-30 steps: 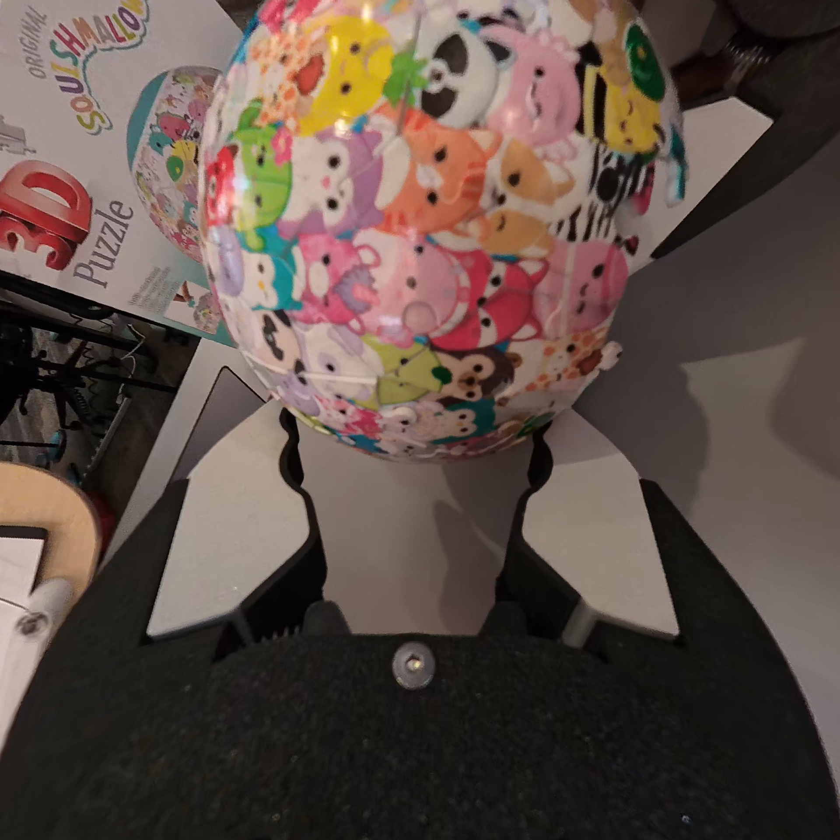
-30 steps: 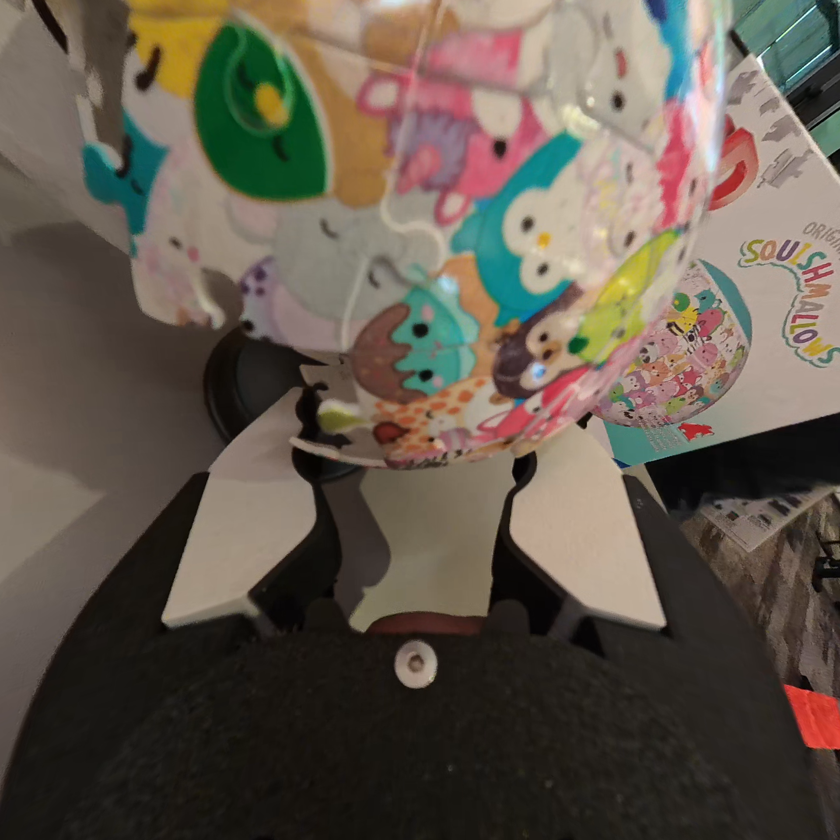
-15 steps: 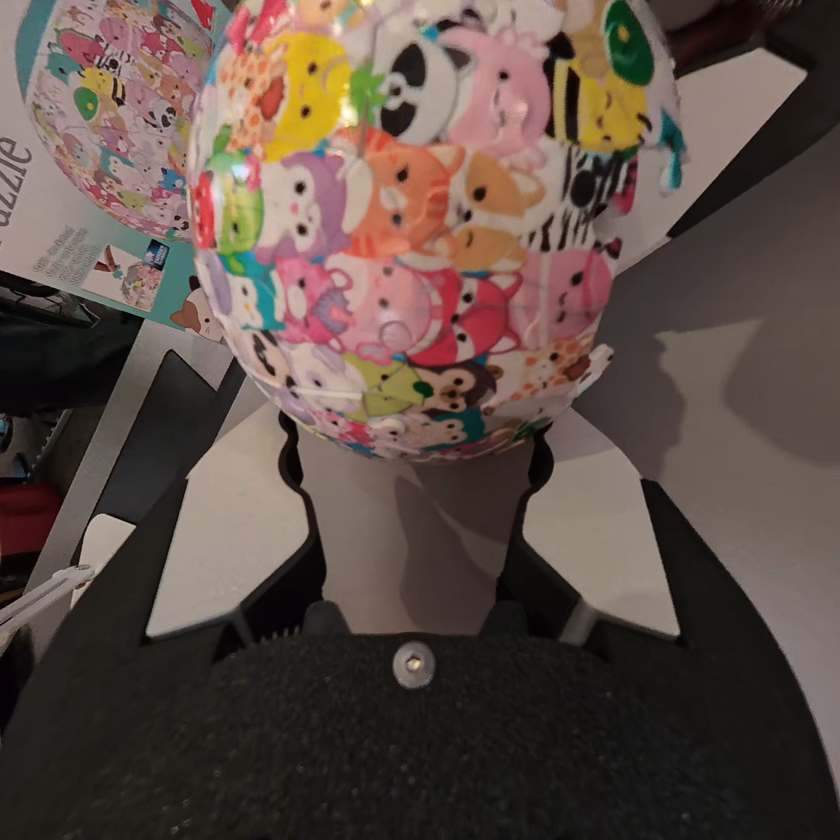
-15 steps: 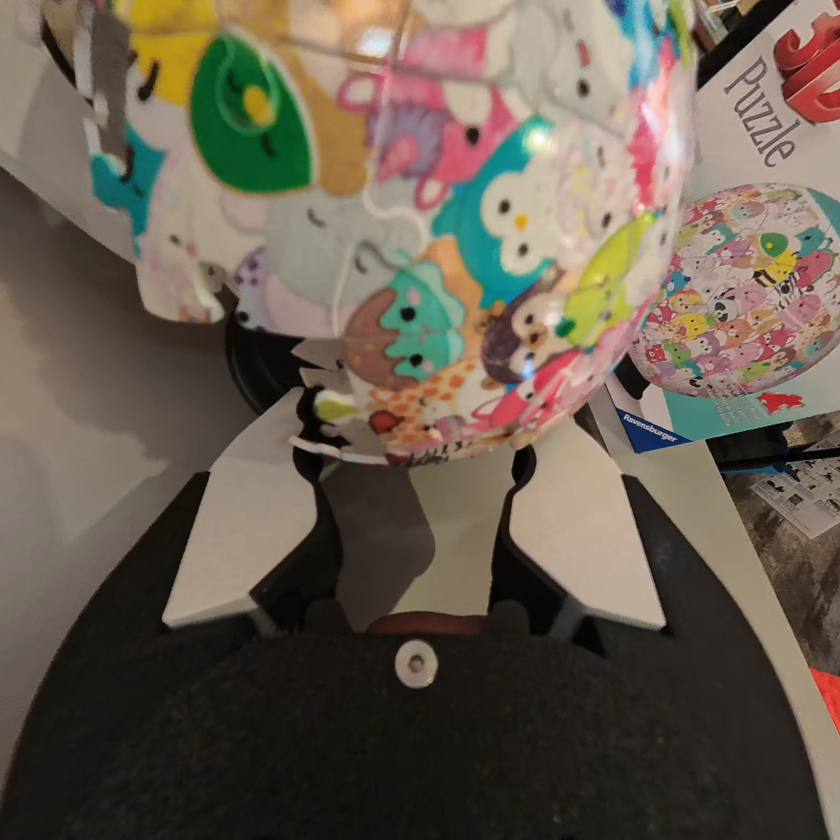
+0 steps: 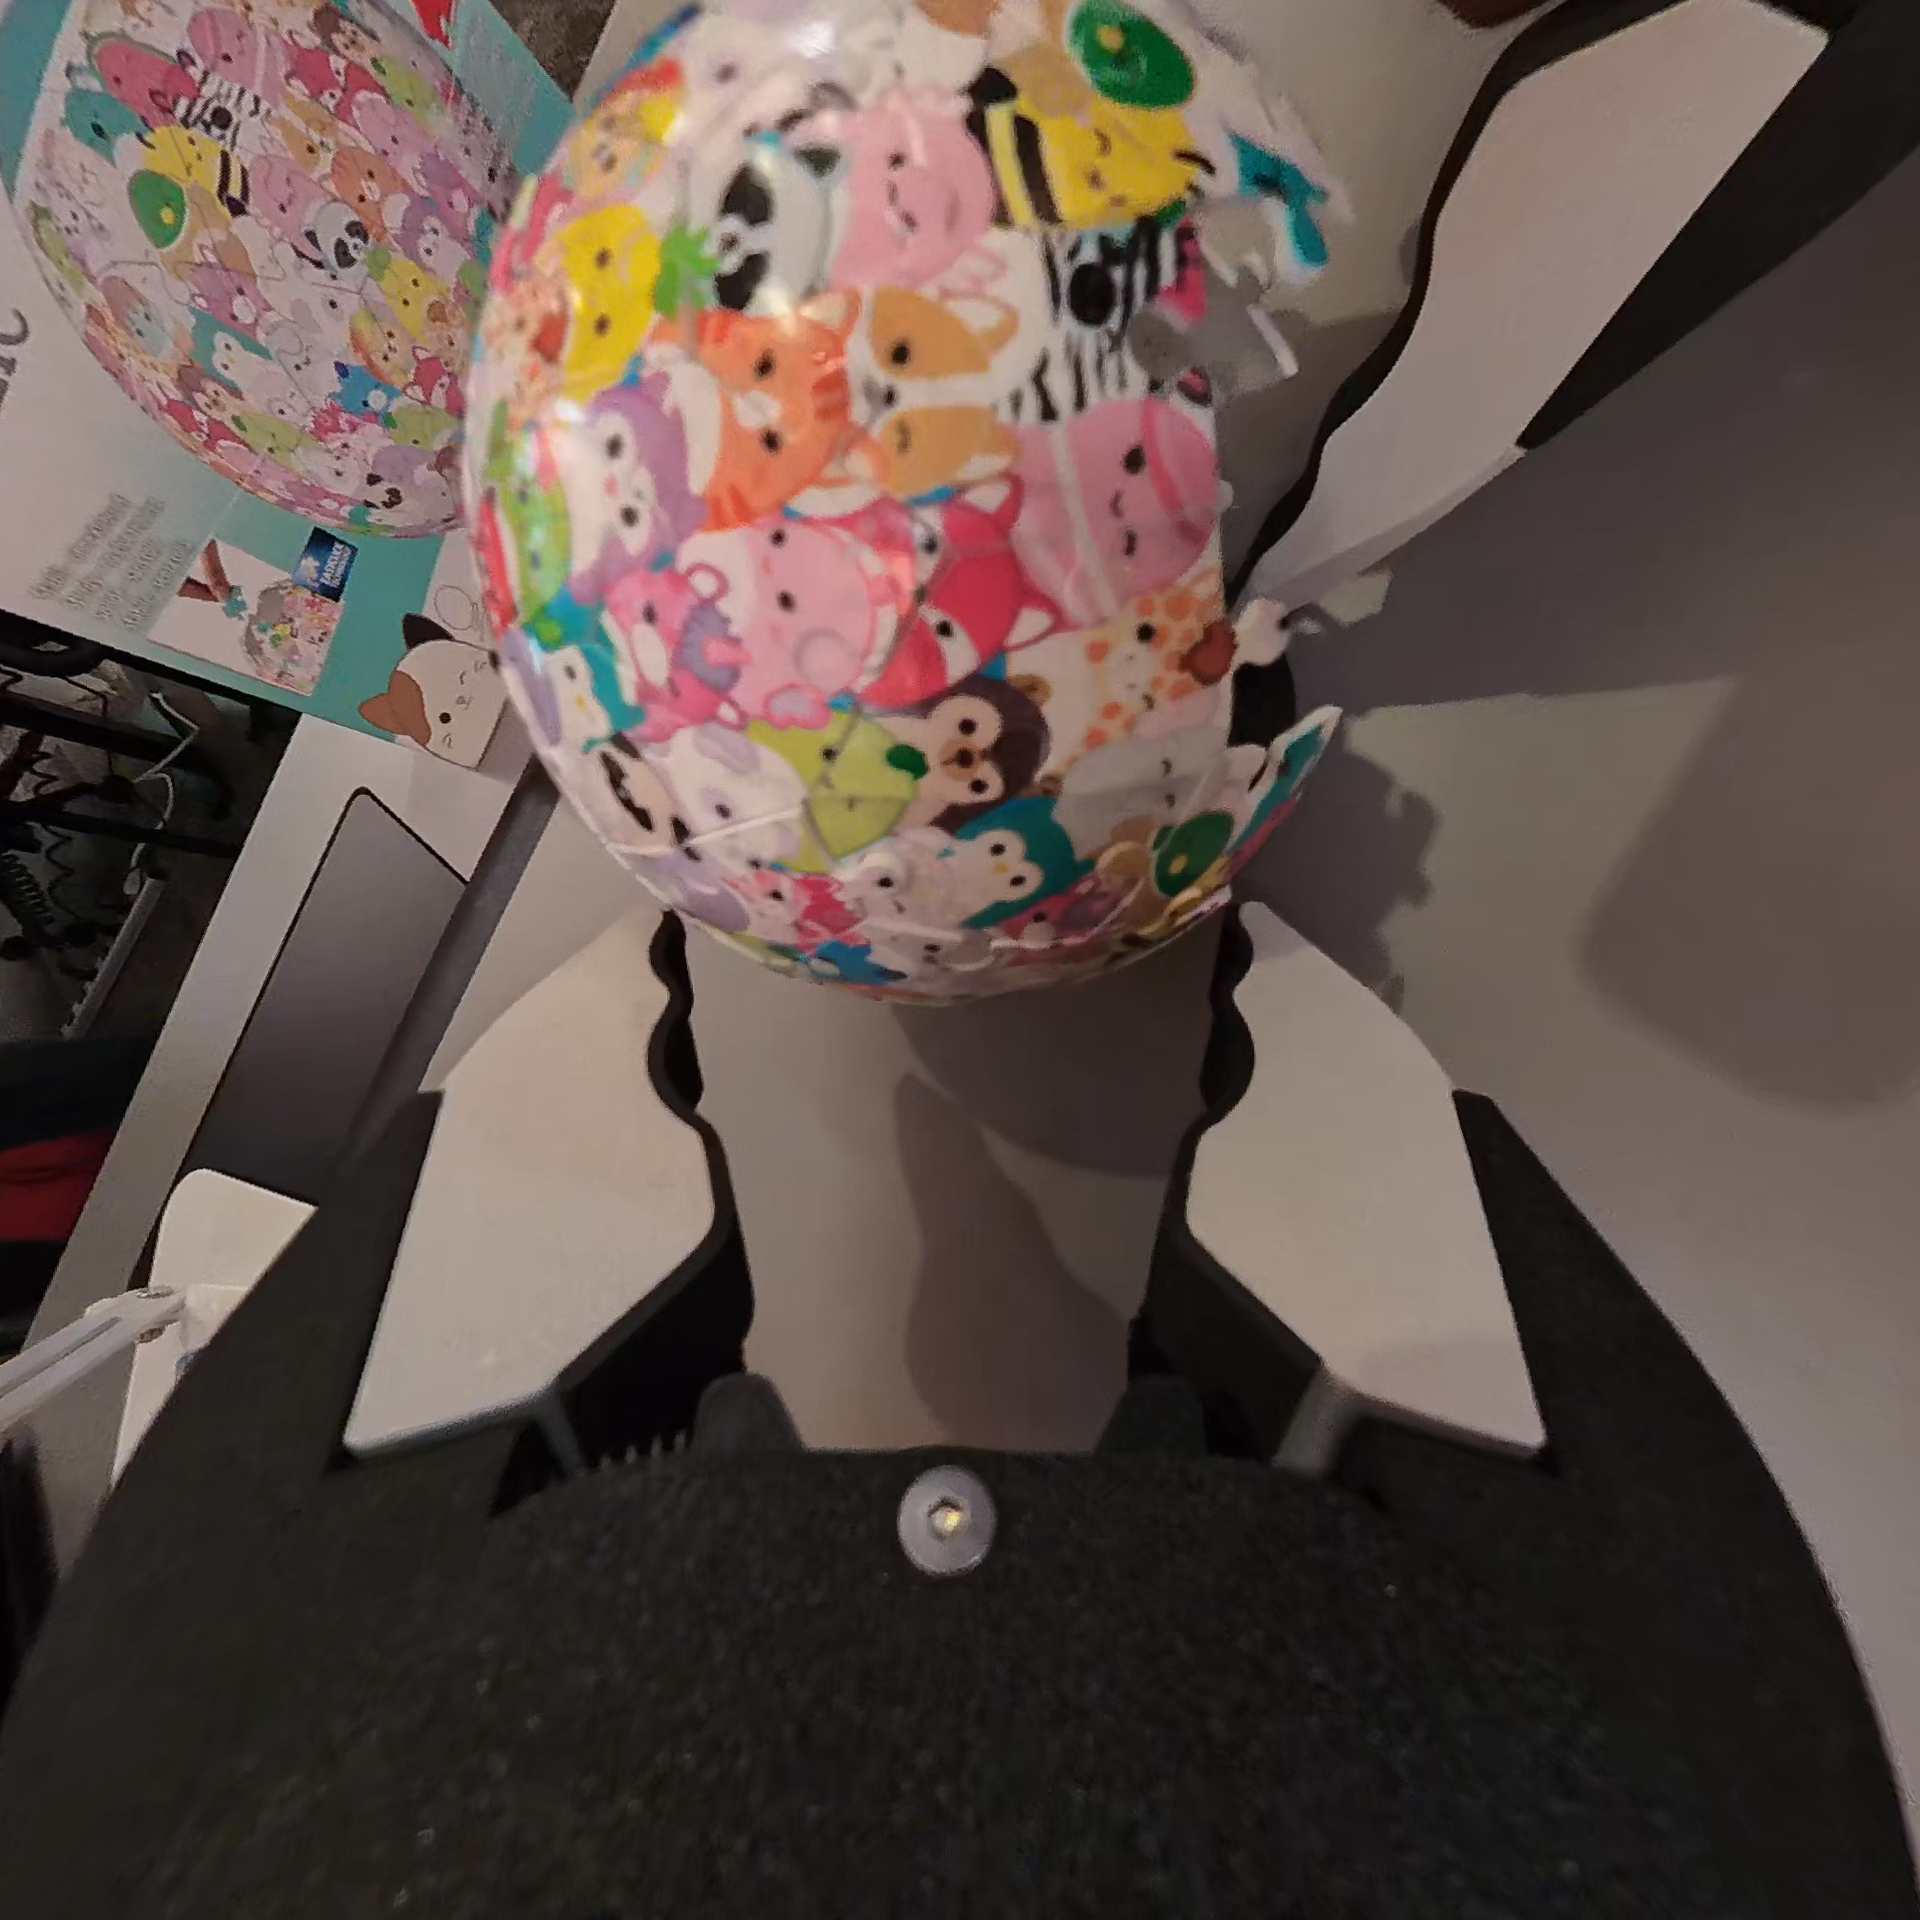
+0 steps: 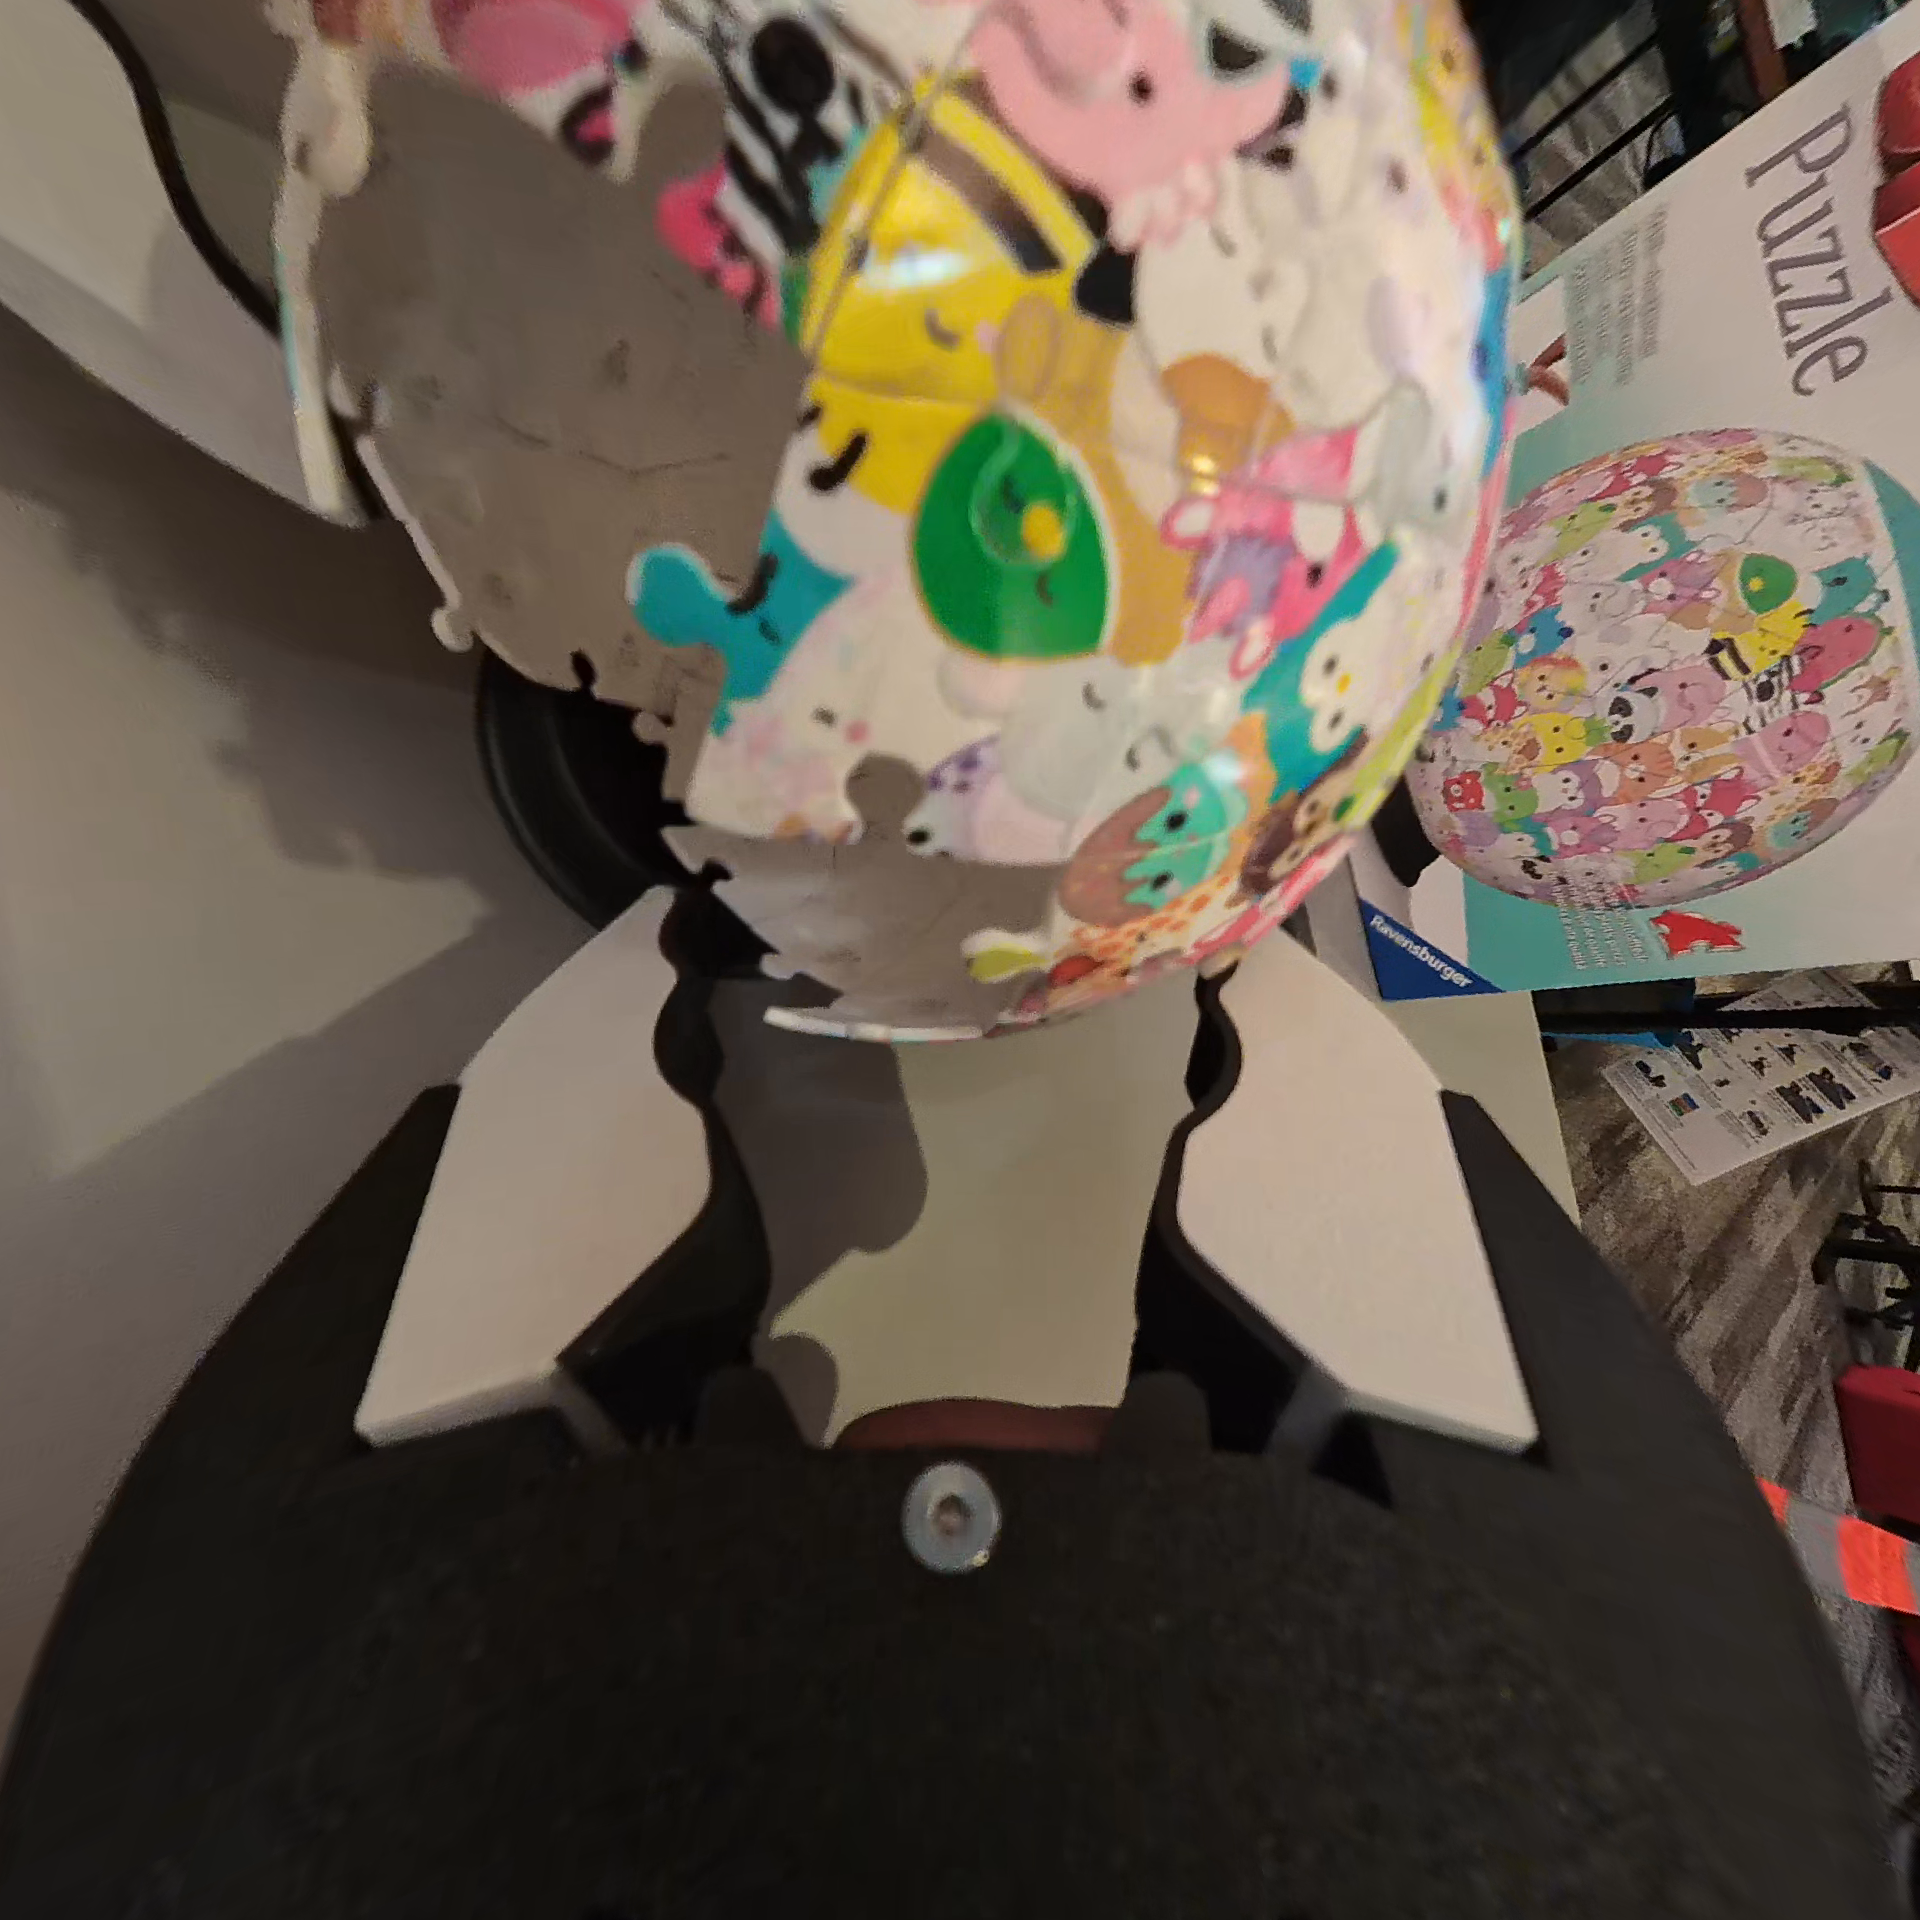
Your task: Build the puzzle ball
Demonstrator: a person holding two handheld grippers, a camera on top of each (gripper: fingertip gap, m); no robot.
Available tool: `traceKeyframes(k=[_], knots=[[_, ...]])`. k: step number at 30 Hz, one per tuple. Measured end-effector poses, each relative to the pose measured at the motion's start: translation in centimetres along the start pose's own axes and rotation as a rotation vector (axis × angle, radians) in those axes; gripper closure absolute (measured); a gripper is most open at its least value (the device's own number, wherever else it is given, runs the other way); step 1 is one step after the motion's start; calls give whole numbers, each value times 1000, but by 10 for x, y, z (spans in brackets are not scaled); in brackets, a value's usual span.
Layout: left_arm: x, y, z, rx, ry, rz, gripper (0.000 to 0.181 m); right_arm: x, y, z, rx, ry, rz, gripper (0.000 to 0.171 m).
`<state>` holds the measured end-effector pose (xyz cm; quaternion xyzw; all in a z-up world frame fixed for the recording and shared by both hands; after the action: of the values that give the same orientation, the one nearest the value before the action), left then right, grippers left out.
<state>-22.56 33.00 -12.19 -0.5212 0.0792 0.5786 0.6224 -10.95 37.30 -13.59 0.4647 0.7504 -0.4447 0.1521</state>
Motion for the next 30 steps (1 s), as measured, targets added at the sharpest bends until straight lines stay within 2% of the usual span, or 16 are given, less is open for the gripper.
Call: traceKeyframes(k=[7, 11, 12, 14, 16, 18, 20, 21, 22, 23, 25, 27, 28, 30], knots=[[-1, 1, -3, 3, 11, 6, 87, -7, 10, 0, -10, -39, 50, 79], [-10, 10, -6, -72, 30, -10, 87, -29, 16, -2, 88, -24, 63, 79], [-15, 13, -9, -102, 38, -25, 89, -39, 17, 0, 122, -16, 61, 83], [-29, 19, -18, -180, 72, -82, 110, -60, 18, 10, 177, -6, 67, 99], [-41, 24, -31, -295, 131, -144, 113, -77, 14, 30, 244, -24, 21, 108], [-54, 26, -44, -406, 185, -204, 114, -89, 7, 61, 414, -143, -51, 113], [-71, 24, -58, -499, 234, -280, 119, -101, -6, 98, 668, -358, -151, 115], [-79, 24, -65, -530, 250, -311, 121, -107, -13, 114, 760, -461, -209, 122], [-86, 24, -72, -545, 261, -336, 121, -112, -17, 127, 814, -523, -255, 132], [-93, 25, -80, -548, 274, -352, 121, -115, -17, 137, 826, -530, -280, 131], [-105, 30, -98, -534, 301, -369, 122, -116, -14, 145, 717, -431, -267, 125], [-116, 36, -112, -514, 308, -382, 121, -114, -18, 135, 520, -292, -266, 100], [-122, 40, -118, -509, 307, -389, 121, -112, -21, 130, 433, -247, -272, 96], [-134, 48, -131, -523, 313, -395, 119, -98, -16, 121, 308, -232, -244, 100]])
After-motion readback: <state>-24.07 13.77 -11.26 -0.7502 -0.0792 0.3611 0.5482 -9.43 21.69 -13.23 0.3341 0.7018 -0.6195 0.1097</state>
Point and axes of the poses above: each gripper's, where its closed fingertips meet, x out along the fingers, y out of its underside, z = x × y across the jaws, the point moved 4 cm from there along -x, back along the fingers, and after that the axes turned 3 degrees about z, right-handed, at the moved point
